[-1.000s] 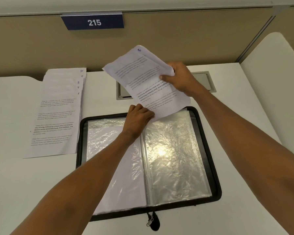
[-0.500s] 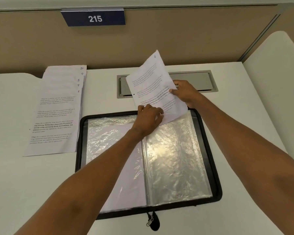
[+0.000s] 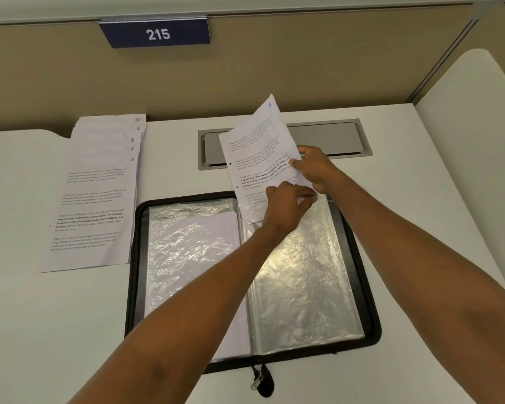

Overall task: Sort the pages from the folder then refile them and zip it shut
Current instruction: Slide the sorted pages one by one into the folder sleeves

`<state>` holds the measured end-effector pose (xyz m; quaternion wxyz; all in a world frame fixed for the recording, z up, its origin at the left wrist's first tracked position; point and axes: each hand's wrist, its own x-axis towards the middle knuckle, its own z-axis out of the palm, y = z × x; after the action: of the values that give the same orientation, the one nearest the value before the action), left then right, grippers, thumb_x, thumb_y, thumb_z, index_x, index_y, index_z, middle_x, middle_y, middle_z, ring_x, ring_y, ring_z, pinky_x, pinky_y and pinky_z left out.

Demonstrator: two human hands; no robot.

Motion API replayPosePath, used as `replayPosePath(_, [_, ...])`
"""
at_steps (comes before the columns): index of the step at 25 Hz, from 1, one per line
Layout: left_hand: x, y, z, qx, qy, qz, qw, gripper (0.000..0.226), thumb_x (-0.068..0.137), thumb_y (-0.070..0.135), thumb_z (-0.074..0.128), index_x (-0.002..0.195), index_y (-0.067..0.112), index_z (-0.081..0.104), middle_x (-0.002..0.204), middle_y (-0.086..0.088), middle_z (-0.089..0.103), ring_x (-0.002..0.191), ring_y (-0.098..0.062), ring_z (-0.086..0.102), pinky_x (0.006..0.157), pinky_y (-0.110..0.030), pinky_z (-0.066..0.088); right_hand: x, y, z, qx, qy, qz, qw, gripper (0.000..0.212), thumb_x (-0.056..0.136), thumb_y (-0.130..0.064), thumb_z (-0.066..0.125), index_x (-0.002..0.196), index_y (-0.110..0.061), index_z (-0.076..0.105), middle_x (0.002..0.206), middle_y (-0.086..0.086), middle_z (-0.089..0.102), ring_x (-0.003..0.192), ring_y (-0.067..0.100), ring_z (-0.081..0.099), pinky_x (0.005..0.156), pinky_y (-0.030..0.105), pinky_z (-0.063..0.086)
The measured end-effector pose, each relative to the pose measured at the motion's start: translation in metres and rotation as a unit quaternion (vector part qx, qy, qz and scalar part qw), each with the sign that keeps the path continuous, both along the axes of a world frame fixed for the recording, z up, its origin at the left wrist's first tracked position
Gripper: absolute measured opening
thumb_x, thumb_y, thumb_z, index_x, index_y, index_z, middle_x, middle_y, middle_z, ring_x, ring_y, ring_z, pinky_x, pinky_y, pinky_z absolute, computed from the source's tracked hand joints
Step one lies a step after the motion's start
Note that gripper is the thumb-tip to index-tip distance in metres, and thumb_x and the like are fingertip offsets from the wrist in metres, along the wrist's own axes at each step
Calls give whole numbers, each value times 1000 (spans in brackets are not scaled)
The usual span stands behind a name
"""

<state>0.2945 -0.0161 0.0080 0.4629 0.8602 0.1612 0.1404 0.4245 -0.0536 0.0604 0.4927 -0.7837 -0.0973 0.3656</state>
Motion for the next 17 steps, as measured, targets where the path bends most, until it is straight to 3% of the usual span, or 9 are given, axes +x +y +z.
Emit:
replayPosePath(3, [3,0,-3,-79,-13,40,996,19,96,34,66,103,26,83,101,10,80,99,-7,71,98,-56,49,-1,-6,0,-3,-4,4,1000,34,103,-6,59,137,-8,61,126,8,69,95,17,70,78,27,61])
replayPosePath(6, [9,3,-3,-90,2,67,994,22,94,39,67,103,28,83,101,9,80,98,-11,71,98,-56,49,13,-20,4,-95,17,62,993,27,97,-4,65,124,-7,71,117,10,74,98,25,72,87,38,62])
replayPosePath(9, [13,4,-2,-59,7,76,995,12,93,31,74,101,26,83,101,8,79,102,-13,68,100,-46,38,22,-33,8,-174,27,117,977,19,93,-10,73,112,-8,74,108,11,77,88,21,70,80,34,59])
replayPosePath(13, [15,-4,-1,-41,0,79,996,8,94,28,76,97,29,83,101,14,78,107,-7,64,87,-35,24,21,-33,10,-46,-19,22,999,35,94,-11,72,128,-7,67,126,4,71,88,10,70,61,20,57])
replayPosePath(15, [17,-8,-2,-32,15,95,995,8,94,29,76,98,30,82,105,12,76,111,-10,57,88,-33,24,26,-34,12,-78,-20,63,995,36,93,-11,74,128,-7,67,124,3,71,90,12,71,63,21,58])
replayPosePath(17, [18,-9,-4,-36,39,110,993,12,95,33,75,104,30,82,111,7,71,113,-15,47,90,-29,22,35,-38,13,-171,2,156,973,30,90,-13,78,119,-8,72,115,3,74,95,20,73,75,29,61])
